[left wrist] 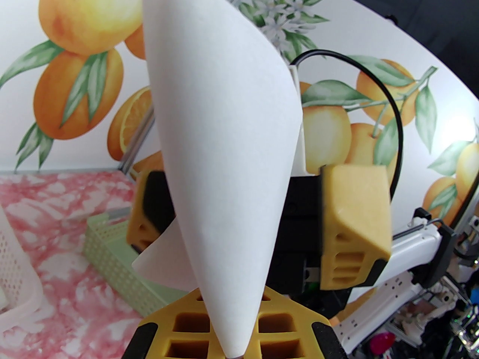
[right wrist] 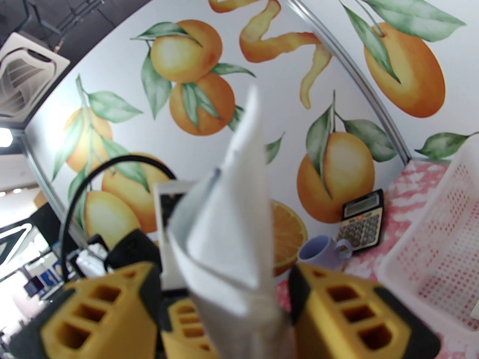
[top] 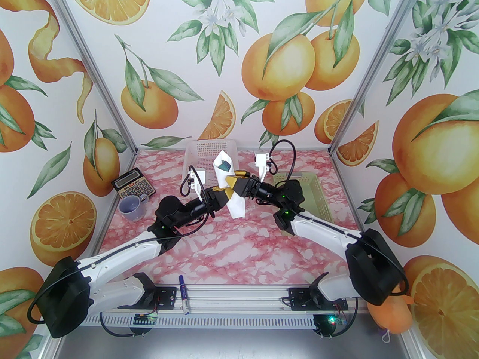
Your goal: Place the utensils on the paper napkin and roll it up
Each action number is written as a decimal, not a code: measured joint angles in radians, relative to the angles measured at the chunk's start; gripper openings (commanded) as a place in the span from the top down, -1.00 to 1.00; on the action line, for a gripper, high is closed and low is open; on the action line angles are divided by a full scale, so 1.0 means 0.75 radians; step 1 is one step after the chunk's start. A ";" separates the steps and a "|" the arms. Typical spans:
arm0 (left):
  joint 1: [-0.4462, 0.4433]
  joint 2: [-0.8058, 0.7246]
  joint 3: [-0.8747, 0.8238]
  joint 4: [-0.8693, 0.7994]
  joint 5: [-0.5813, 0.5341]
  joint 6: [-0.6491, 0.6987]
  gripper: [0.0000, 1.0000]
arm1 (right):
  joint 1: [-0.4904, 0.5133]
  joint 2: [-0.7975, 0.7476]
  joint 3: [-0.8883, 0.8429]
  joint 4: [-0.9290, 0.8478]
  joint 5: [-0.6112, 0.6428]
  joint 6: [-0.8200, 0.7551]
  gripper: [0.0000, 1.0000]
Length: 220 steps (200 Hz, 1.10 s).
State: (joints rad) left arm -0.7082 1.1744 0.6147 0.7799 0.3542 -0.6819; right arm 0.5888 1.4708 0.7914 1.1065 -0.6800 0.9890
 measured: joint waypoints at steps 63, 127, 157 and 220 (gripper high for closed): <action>-0.002 -0.005 0.000 -0.012 -0.045 0.006 1.00 | -0.080 -0.095 -0.082 -0.057 0.003 -0.002 -0.62; 0.002 -0.031 0.000 -0.043 -0.071 0.011 1.00 | -0.304 -0.460 -0.175 -0.420 0.014 -0.146 -0.70; 0.002 -0.034 0.000 -0.081 -0.085 0.015 1.00 | -0.303 -0.572 -0.175 -0.574 -0.003 -0.205 -0.45; 0.002 -0.054 0.000 -0.131 -0.100 0.045 1.00 | -0.089 -0.598 -0.167 -0.796 -0.011 -0.278 -0.36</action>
State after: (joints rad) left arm -0.7071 1.1336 0.6147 0.6819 0.2790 -0.6483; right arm 0.5220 1.0222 0.6659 0.5095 -0.6880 0.7803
